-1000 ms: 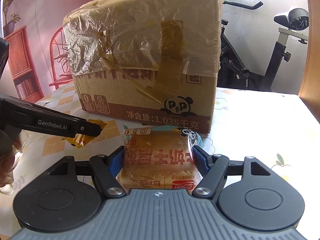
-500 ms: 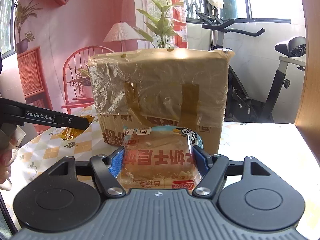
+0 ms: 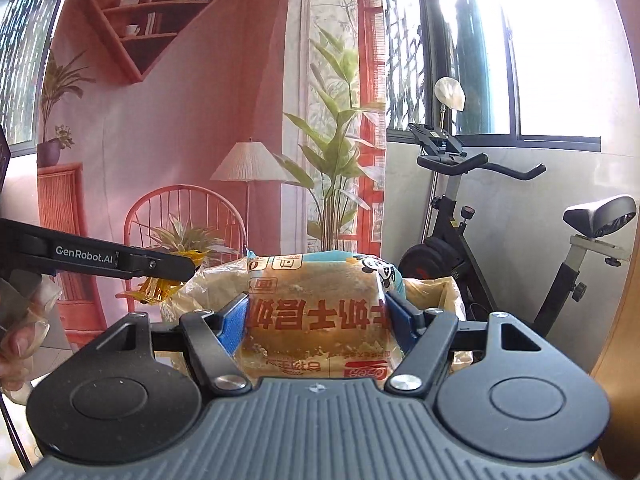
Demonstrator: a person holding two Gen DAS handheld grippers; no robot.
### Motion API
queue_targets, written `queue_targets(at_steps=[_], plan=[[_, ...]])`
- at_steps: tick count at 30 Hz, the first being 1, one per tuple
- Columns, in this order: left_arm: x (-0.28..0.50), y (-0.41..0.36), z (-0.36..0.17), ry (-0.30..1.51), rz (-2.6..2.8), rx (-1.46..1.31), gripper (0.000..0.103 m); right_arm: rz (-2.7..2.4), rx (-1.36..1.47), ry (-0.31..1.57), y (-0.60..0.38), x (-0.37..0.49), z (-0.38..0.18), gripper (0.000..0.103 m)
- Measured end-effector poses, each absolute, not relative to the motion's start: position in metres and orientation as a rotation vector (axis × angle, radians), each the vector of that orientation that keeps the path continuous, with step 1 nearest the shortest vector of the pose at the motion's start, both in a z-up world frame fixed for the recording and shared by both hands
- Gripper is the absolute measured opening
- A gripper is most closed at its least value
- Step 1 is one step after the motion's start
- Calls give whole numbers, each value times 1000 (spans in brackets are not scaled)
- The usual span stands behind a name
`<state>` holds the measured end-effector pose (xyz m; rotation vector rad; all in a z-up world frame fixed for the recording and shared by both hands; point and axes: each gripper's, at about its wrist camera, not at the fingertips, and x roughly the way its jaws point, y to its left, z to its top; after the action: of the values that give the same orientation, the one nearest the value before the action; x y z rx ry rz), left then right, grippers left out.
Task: Organize snacks
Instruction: 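Lift both held snacks and carry both tools over the box, then open both tools over the box to drop the bread and packet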
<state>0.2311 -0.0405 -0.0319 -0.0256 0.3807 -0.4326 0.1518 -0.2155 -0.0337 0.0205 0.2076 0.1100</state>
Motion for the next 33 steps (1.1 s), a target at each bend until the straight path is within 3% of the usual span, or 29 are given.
queue_targets(at_steps=[10,21,22,24,25,26,33], plan=[[305,-65,-36,422,-349,51,33,48,1,275,-235,246,-43,72],[334,-75,-62,487,-318,116,35,-15,26,412,-250,275,-71,73],[332,-74,-64,483,-309,127,38,-27,25,412,-249,275,-72,73],[331,-71,-66,487,-311,123,55,-48,32,413,-249,274,-74,75],[329,-69,-66,488,-319,108,69,-48,31,414,-248,274,-74,79],[327,-68,-66,487,-322,100,76,-47,25,412,-247,273,-73,85],[312,-59,-51,475,-323,88,87,-60,40,405,-241,259,-62,93]])
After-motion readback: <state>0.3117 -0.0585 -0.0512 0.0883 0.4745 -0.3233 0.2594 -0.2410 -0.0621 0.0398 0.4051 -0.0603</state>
